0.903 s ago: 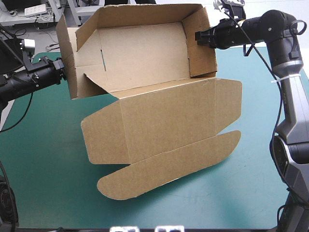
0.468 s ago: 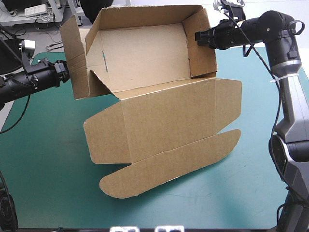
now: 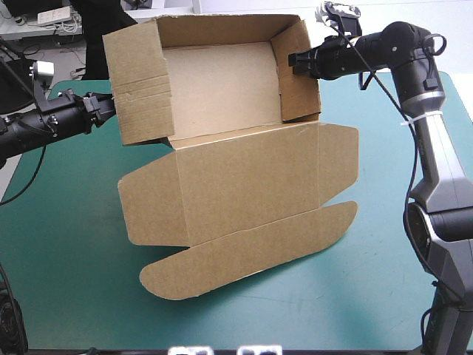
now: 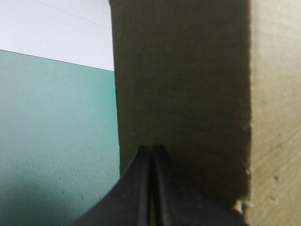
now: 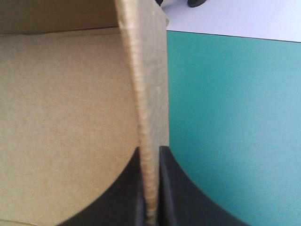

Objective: Fold the box

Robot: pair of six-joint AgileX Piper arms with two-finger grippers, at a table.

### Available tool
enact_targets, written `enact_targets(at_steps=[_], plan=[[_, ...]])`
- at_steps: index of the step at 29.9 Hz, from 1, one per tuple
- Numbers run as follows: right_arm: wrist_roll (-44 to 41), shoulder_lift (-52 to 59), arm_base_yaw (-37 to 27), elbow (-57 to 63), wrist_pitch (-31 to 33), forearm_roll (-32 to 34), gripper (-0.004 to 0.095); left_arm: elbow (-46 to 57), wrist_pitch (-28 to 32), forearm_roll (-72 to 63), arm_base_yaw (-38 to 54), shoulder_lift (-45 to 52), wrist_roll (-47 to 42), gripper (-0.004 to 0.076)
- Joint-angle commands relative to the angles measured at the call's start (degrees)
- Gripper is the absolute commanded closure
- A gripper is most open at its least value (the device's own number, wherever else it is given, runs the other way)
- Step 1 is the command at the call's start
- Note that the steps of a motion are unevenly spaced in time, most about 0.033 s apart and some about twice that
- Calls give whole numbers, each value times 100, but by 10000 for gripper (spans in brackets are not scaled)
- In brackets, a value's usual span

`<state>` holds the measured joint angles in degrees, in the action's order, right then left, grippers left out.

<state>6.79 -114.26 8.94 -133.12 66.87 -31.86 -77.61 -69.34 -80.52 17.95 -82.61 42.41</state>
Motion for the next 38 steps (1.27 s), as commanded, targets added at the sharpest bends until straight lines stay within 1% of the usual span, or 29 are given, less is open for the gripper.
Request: enact_targets(at_steps=[1,7,15,27,36,38], plan=[[-68,322,16,-154,-443,-340,926,-186,-473,-477,-38,219,6,734],[-68,322,79,-154,-443,-421,926,-186,-473,-469,-38,208,6,734],[-91,322,336,-154,-526,-104,926,-186,-473,-469,-138,208,6,734],[-245,322,390,-154,-652,266,926,-186,-473,-347,-161,208,6,734],[-258,322,469,-154,-678,323,926,-186,-473,-166,-161,208,6,732],[-258,322,537,-154,-688,447,926,-186,-473,-135,-161,208,6,715]])
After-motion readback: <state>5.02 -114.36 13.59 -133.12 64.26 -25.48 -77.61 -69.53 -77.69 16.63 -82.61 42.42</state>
